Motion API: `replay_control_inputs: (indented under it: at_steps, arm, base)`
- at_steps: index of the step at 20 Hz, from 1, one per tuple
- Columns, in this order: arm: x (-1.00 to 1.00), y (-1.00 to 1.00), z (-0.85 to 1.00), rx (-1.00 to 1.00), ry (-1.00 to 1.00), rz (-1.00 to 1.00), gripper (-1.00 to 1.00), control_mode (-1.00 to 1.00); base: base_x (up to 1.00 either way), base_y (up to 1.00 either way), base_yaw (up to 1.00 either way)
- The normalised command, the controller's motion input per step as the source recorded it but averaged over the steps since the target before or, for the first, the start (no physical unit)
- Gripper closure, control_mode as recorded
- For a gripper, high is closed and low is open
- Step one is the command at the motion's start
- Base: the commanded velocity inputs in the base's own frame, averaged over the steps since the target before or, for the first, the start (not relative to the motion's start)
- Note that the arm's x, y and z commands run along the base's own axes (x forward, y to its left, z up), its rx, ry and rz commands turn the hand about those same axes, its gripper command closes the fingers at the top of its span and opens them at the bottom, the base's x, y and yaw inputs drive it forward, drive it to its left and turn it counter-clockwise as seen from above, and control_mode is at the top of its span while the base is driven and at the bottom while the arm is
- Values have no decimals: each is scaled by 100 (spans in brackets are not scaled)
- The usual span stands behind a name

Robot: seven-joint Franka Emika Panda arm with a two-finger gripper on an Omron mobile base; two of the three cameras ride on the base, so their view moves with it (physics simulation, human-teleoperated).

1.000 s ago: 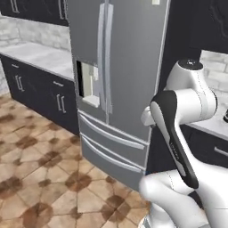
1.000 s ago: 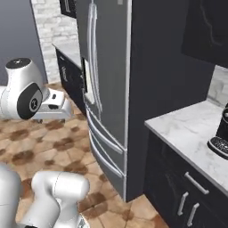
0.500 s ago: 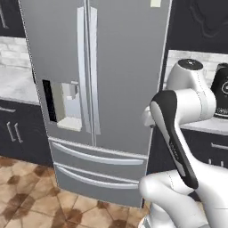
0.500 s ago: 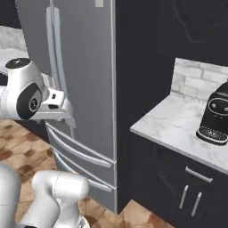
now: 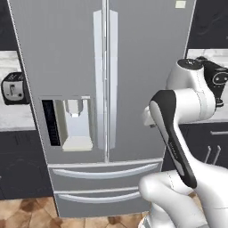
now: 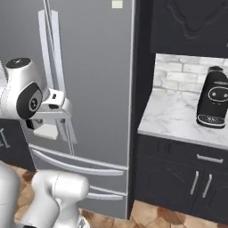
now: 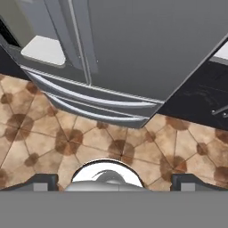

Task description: Navigate to the fridge.

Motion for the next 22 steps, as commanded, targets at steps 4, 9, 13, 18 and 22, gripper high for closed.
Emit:
replay_control_inputs:
  at_steps: [4, 9, 13, 18, 22]
  arm:
    - [0, 0, 0, 0, 0, 0, -100, 100]
    - [0, 0, 0, 0, 0, 0, -100, 100]
    - [0, 0, 0, 0, 0, 0, -100, 100]
    - [0, 0, 0, 0, 0, 0, -100, 100]
    - [0, 0, 0, 0, 0, 0, -100, 100]
  base:
    - [27, 76, -46]
    - [29, 45, -29]
    - [27, 31, -18]
    - [39, 21, -4]
    - [20, 27, 2]
